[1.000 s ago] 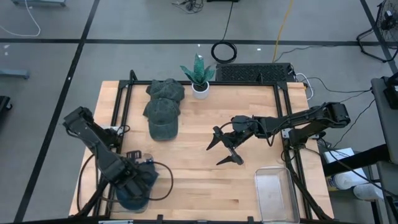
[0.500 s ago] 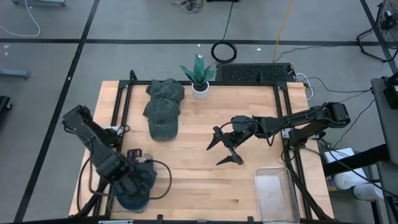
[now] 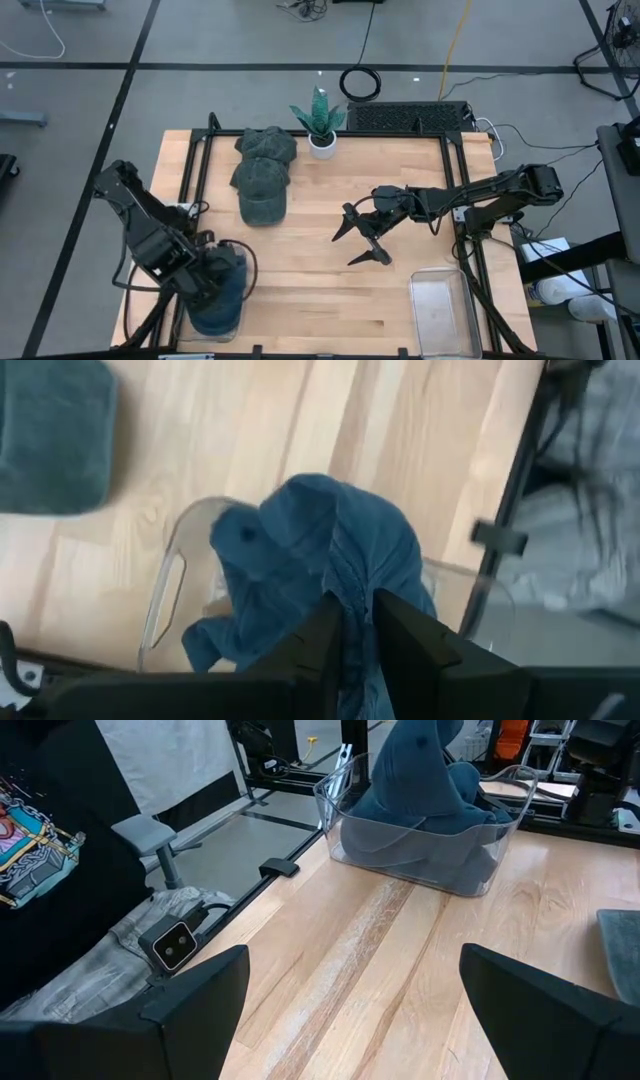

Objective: Pick & Place hat
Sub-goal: Put the blue cap into the left transparent bin, then put the bottom gray cap into the right transparent bin

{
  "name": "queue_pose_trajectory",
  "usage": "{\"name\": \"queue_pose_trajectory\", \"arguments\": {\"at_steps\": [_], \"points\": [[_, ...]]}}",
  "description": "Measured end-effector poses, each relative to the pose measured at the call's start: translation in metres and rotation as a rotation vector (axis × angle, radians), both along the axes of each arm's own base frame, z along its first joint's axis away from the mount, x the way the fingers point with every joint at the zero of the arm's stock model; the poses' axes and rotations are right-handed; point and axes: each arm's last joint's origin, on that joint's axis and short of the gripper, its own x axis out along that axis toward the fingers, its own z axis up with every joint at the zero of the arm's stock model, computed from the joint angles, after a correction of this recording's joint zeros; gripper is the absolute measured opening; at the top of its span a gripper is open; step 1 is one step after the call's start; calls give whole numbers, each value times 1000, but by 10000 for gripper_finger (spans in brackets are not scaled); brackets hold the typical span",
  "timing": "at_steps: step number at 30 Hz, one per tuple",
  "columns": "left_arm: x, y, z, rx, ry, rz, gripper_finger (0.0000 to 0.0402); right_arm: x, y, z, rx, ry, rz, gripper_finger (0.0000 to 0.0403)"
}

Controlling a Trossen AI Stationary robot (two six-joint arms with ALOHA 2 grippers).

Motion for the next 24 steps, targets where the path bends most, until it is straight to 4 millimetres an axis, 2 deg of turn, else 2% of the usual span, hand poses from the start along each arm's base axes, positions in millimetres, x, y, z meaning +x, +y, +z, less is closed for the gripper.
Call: {"name": "queue_pose_trajectory", "arguments": {"at_steps": [9,13,18,24], "points": [[-2,-1,0,-29,32,37,66,0,0,0,0,1,0,348],[-1,1,-1,-36,45,99,84,0,0,0,0,1,0,348],[-1,3,-1,-25,32,180,154,0,0,0,0,2,0,348],[0,6,-1,-20,55,121,250,0,0,0,0,2,0,348]]}}
